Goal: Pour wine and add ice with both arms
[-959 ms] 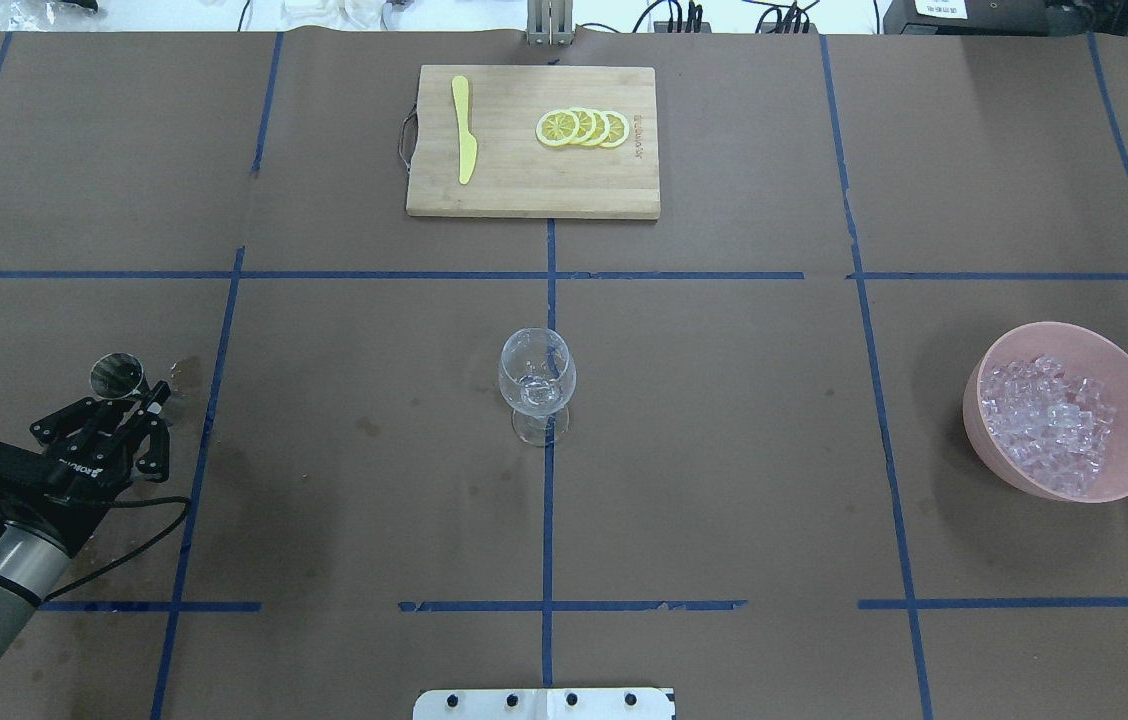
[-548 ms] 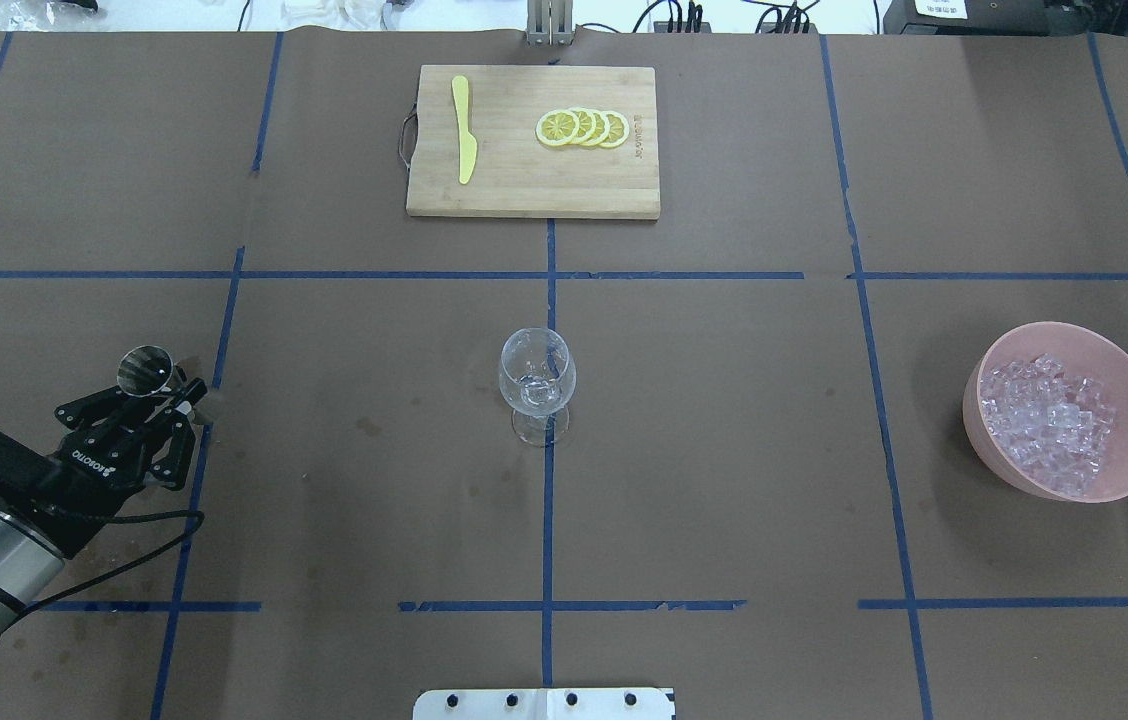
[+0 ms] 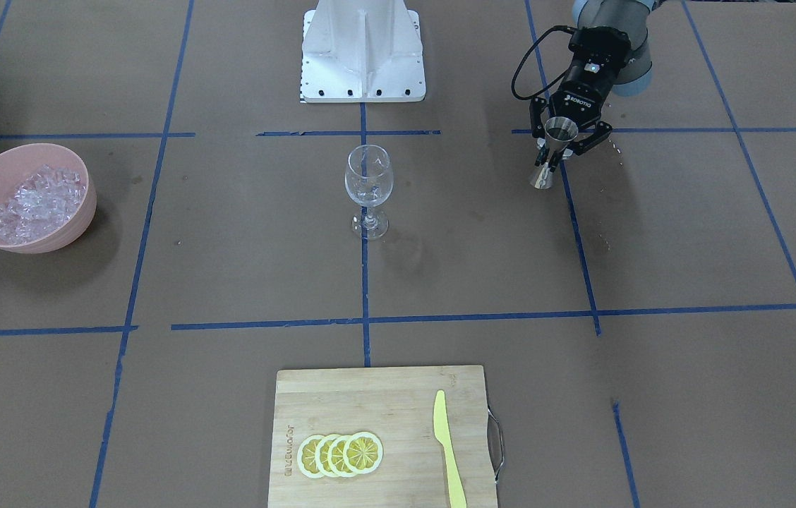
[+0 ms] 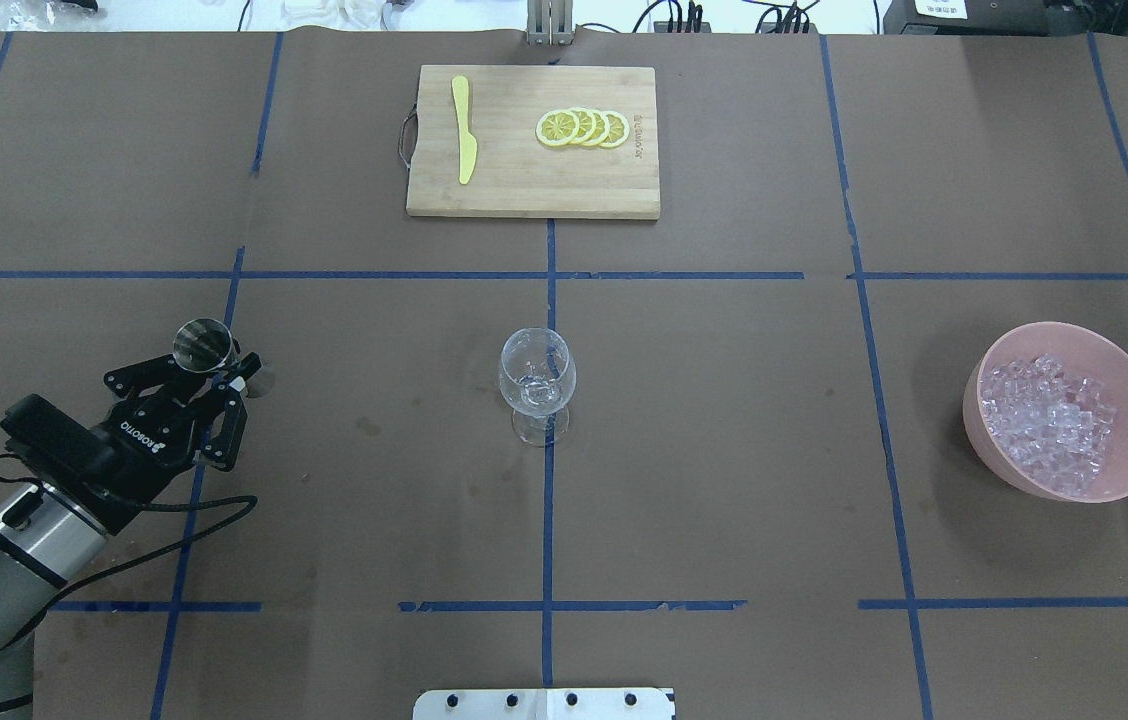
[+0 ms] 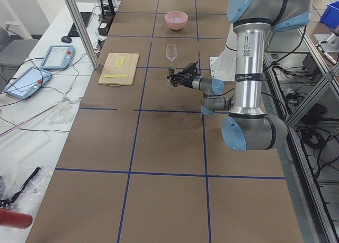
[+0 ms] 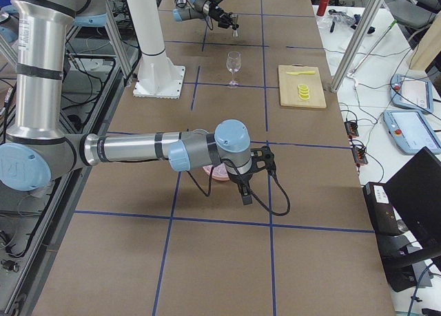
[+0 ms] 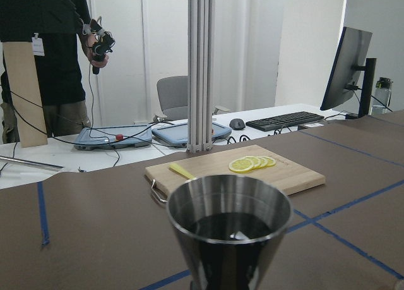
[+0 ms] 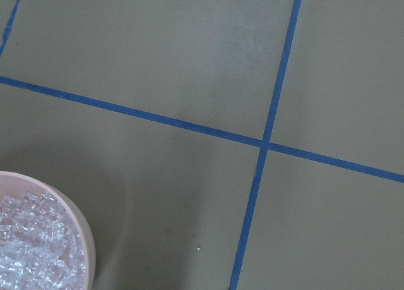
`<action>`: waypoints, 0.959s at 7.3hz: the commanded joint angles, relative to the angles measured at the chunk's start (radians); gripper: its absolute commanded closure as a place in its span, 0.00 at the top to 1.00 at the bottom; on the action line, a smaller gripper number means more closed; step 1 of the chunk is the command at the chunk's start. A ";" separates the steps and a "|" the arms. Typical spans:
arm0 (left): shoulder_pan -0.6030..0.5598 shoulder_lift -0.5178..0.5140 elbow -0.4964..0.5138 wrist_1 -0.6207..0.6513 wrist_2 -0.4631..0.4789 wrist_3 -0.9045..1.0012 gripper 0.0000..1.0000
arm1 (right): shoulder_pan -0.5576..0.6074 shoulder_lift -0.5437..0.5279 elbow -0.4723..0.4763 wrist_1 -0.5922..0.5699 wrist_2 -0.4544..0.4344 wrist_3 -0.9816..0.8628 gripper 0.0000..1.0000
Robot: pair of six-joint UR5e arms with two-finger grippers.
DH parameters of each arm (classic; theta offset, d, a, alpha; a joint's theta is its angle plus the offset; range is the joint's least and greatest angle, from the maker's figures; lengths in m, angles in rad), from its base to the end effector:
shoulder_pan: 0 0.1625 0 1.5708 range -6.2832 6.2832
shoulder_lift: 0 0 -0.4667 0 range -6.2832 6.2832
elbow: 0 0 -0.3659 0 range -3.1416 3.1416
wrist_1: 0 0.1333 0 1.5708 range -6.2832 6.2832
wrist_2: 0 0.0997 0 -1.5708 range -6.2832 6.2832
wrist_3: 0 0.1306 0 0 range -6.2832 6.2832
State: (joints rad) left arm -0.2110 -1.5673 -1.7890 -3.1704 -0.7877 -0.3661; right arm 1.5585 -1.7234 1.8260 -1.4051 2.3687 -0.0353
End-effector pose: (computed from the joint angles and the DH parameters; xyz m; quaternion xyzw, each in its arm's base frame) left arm 0.3651 -0.3087 0.4322 0.6520 0.4004 0.0071 0.6438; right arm 0.0347 -0.4138 0.6478 0.1277 -0.3835 -0.0737 0.9117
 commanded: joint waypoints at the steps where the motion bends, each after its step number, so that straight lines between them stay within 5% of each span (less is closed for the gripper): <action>1: -0.005 -0.103 -0.082 0.259 0.001 0.039 0.00 | 0.000 -0.001 -0.001 0.000 0.000 0.000 1.00; 5: -0.002 -0.331 -0.082 0.626 0.010 0.257 0.00 | 0.000 -0.001 -0.001 0.000 0.000 0.023 1.00; 7: 0.002 -0.355 -0.070 0.641 0.070 0.399 0.00 | 0.000 -0.001 -0.002 0.000 0.000 0.023 1.00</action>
State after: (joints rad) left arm -0.2120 -1.9014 -1.8672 -2.5500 -0.7490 -0.0495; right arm 1.5586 -1.7242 1.8247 -1.4052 2.3685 -0.0130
